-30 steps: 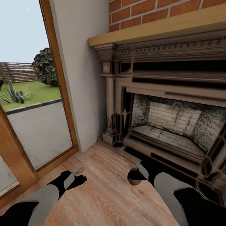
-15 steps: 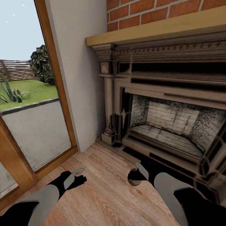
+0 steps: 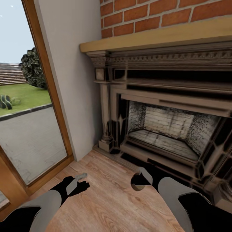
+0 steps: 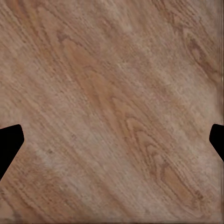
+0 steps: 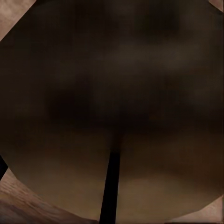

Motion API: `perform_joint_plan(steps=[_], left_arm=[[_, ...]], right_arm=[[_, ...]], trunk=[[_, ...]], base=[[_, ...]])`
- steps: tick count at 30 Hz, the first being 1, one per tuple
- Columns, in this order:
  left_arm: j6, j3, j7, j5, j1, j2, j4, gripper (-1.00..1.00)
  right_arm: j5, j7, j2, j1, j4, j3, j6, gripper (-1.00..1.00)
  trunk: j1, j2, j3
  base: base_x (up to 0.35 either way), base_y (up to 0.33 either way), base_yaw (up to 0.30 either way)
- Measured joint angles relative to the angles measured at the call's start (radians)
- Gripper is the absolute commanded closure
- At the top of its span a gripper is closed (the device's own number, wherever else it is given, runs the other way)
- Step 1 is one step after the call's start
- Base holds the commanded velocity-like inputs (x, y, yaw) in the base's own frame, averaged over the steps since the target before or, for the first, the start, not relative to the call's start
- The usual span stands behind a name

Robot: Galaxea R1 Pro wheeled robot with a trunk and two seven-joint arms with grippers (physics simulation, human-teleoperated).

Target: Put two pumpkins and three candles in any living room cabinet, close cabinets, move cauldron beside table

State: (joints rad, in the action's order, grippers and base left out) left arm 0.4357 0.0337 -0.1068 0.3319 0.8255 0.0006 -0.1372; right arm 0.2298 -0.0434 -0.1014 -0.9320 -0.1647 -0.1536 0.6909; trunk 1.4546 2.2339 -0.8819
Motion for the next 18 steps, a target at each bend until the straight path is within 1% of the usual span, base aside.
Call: perform_joint_plan(steps=[16, 18], left_arm=[[0.000, 0.000, 0.000, 0.000, 0.000, -0.002, 0.005, -1.00], [0.000, 0.000, 0.000, 0.000, 0.000, -0.002, 0.005, -1.00]], right_arm=[[0.000, -0.001, -0.001, 0.000, 0.000, -0.001, 0.000, 1.00], [-0.002, 0.001, -0.001, 0.000, 0.000, -0.001, 0.000, 1.00]], trunk=[[-0.061, -0.112, 0.068], [-0.069, -0.126, 0.076]], base=[[0.000, 0.000, -0.221], [0.000, 0.000, -0.141]])
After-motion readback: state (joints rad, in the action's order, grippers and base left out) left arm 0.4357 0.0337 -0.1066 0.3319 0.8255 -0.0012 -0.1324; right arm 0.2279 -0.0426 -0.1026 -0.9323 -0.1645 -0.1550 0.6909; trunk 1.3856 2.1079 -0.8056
